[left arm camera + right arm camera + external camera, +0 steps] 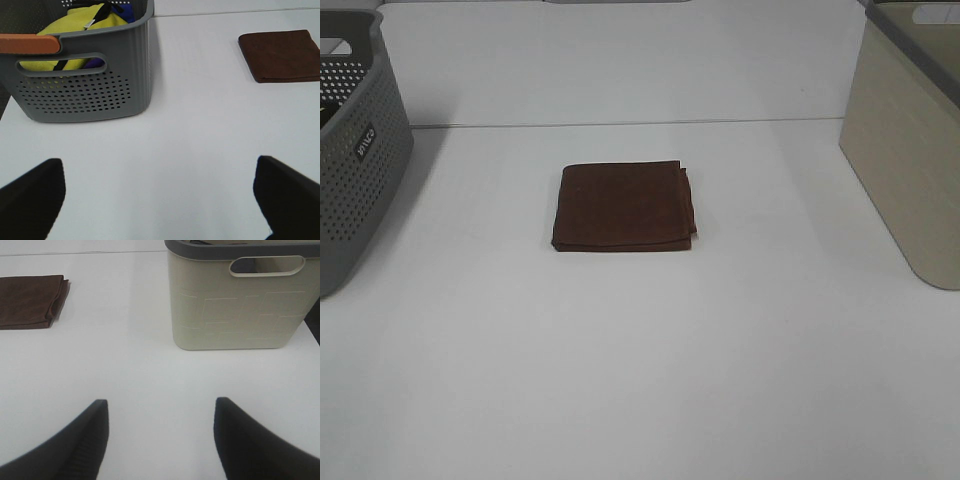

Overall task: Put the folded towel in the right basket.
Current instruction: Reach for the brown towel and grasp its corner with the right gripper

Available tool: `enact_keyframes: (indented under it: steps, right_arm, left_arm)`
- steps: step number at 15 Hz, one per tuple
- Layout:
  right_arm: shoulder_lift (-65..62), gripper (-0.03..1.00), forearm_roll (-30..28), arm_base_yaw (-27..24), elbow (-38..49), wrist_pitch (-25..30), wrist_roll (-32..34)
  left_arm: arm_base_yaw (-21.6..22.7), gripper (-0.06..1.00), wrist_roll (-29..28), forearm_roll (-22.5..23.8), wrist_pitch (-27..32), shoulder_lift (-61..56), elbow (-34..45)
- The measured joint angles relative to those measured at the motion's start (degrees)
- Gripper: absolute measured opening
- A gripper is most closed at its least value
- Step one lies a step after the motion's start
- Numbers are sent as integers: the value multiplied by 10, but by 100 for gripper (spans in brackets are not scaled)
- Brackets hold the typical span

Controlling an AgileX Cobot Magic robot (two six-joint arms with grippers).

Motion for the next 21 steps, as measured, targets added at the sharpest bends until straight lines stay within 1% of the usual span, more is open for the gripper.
enact_keyframes:
  steps: [21]
  right_arm:
    - [0,59,0,0,0,0,0]
  left_arm:
    - [0,97,0,0,0,0,0]
